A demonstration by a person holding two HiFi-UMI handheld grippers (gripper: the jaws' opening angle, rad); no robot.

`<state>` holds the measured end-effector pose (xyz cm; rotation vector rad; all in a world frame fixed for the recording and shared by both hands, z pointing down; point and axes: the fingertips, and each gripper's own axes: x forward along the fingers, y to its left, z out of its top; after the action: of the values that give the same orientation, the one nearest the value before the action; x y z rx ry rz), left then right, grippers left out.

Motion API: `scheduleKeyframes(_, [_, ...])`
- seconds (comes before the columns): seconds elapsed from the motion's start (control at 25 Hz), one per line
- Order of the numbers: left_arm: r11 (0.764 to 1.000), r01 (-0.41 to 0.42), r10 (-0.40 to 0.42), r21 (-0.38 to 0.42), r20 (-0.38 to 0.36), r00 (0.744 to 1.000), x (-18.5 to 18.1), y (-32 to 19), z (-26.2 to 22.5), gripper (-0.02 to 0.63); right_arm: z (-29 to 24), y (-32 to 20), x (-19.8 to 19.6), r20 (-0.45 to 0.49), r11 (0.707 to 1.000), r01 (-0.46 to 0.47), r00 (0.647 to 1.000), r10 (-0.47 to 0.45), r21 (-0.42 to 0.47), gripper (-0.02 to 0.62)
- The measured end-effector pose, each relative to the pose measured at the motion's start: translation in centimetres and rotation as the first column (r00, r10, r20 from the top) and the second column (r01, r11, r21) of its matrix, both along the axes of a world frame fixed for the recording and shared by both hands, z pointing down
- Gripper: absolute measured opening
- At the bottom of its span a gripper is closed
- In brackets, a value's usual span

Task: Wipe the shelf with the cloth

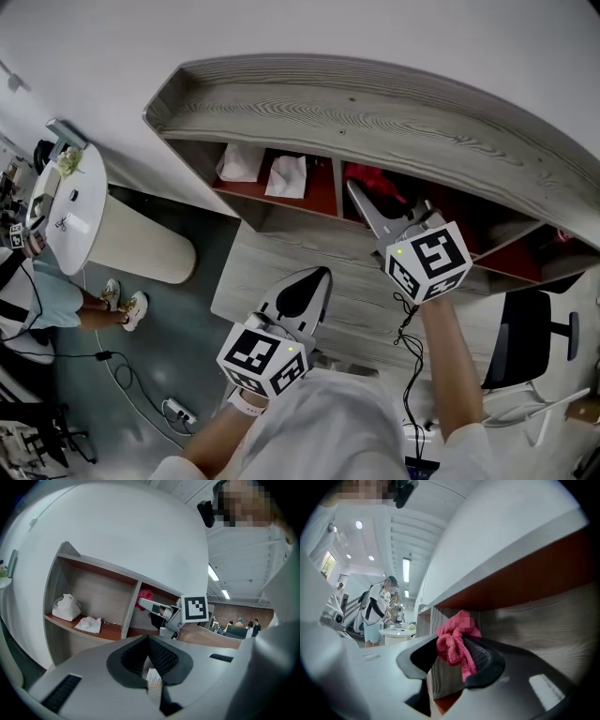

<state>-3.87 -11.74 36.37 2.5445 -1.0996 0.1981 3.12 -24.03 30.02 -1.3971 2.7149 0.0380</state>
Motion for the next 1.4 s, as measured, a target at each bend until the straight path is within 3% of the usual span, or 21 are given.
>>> scheduleKeyframes(0.12, [1.0, -0.001, 0.001, -0.005, -0.001, 1.0, 0.2, 0.2, 0.3, 0.006, 0.7, 0.5, -0.6, -0.054, 1.0, 0.027, 0.998, -0.027, -0.004, 0.165])
scheduleKeyframes(0.36, [1.0, -0.02, 0.02, -0.012, -0.002, 1.0, 1.2, 0.8, 0.5, 0.006, 3.7, 1.3, -1.3, -0.257, 0.997, 0.052, 0.964, -0.065, -0.055, 0.164])
scheduleKeyframes(0.64, [1.0, -0.012, 0.012, -0.024, 0.001, 1.0, 0.9, 1.1, 1.1, 0.006, 9.6, 2.0, -2.0, -0.373, 0.967, 0.044, 0.917, -0.139, -0.251, 0.166])
scheduleKeyframes(0.8, [1.0, -0.013, 0.013, -0.028, -0.004, 1.0, 0.9, 1.2, 1.4, 0.006, 12.1, 2.1, -2.0, -0.377, 0.946, 0.002, 0.917, -0.131, -0.325, 0.166])
scheduleKeyframes(0.96, [1.0, -0.014, 0.013, -0.028, -0.008, 1.0, 0.8, 1.3, 1.4, 0.006, 12.4, 2.1, -1.6, -0.39, 0.941, -0.037, 0.915, -0.103, -0.336, 0.166])
scheduleKeyframes(1.2, [0.999, -0.031, 0.031, -0.022, -0.02, 0.999, 1.4, 1.4, 1.2, 0.006, 10.4, 2.8, 2.5, -0.315, 0.943, -0.149, 0.948, 0.05, -0.296, 0.166])
scheduleKeyframes(1.4, [0.998, -0.062, 0.061, -0.016, -0.024, 0.998, 2.6, 1.5, 0.9, 0.006, 9.1, 3.4, 7.4, -0.211, 0.917, -0.282, 0.951, 0.228, -0.283, 0.166])
